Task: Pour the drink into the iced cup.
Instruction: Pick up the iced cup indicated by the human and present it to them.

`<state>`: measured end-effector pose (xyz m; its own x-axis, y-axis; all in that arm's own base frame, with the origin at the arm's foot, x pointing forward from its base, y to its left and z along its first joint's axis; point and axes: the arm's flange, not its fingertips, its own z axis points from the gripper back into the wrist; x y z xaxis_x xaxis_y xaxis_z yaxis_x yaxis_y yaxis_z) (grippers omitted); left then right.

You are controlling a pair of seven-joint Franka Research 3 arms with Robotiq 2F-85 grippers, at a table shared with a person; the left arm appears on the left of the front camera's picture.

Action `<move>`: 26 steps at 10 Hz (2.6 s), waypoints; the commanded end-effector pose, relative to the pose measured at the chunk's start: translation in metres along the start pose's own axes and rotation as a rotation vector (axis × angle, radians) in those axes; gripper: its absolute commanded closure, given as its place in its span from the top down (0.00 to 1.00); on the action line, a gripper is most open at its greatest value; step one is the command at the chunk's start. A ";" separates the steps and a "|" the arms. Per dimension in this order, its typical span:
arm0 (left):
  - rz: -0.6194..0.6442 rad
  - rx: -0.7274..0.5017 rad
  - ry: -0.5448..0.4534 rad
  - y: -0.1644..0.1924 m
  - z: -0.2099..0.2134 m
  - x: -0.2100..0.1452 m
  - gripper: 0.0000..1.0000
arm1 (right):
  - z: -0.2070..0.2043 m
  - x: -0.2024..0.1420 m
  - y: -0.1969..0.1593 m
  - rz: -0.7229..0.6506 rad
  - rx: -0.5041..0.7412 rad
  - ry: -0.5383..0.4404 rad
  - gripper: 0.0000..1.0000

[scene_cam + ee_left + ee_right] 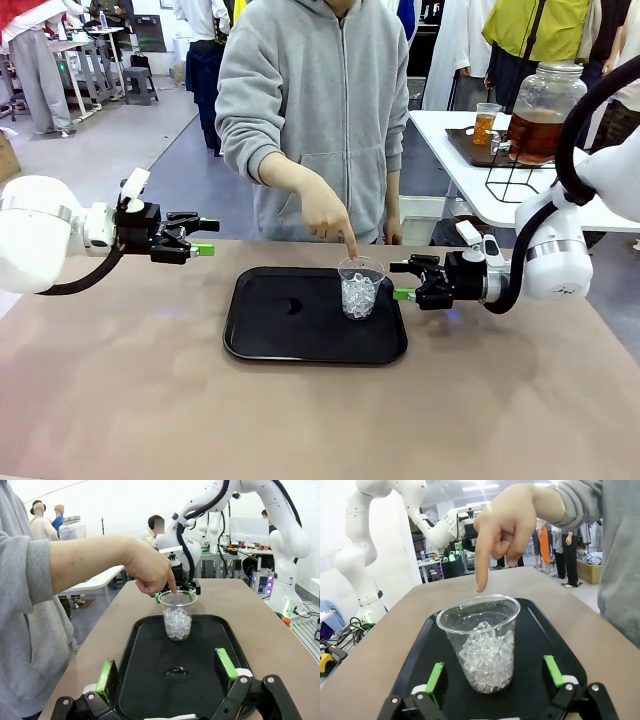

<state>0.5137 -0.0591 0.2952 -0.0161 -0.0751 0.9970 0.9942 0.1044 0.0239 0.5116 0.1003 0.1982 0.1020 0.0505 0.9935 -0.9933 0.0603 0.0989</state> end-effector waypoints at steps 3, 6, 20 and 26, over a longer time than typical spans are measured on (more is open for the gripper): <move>0.006 -0.003 -0.005 0.000 0.000 0.002 1.00 | -0.024 -0.007 -0.008 0.002 -0.002 0.012 1.00; 0.006 -0.003 -0.005 0.000 0.000 0.002 1.00 | -0.034 -0.008 -0.009 -0.001 0.013 0.012 1.00; 0.006 -0.003 -0.005 0.000 0.000 0.002 1.00 | -0.084 -0.003 -0.005 -0.011 0.046 0.032 1.00; 0.006 -0.003 -0.005 0.000 0.000 0.002 1.00 | -0.090 -0.002 -0.007 -0.056 0.033 0.026 0.81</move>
<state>0.5137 -0.0591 0.2952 -0.0161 -0.0751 0.9970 0.9942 0.1044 0.0239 0.5150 0.1836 0.1880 0.1176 0.0803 0.9898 -0.9930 -0.0039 0.1183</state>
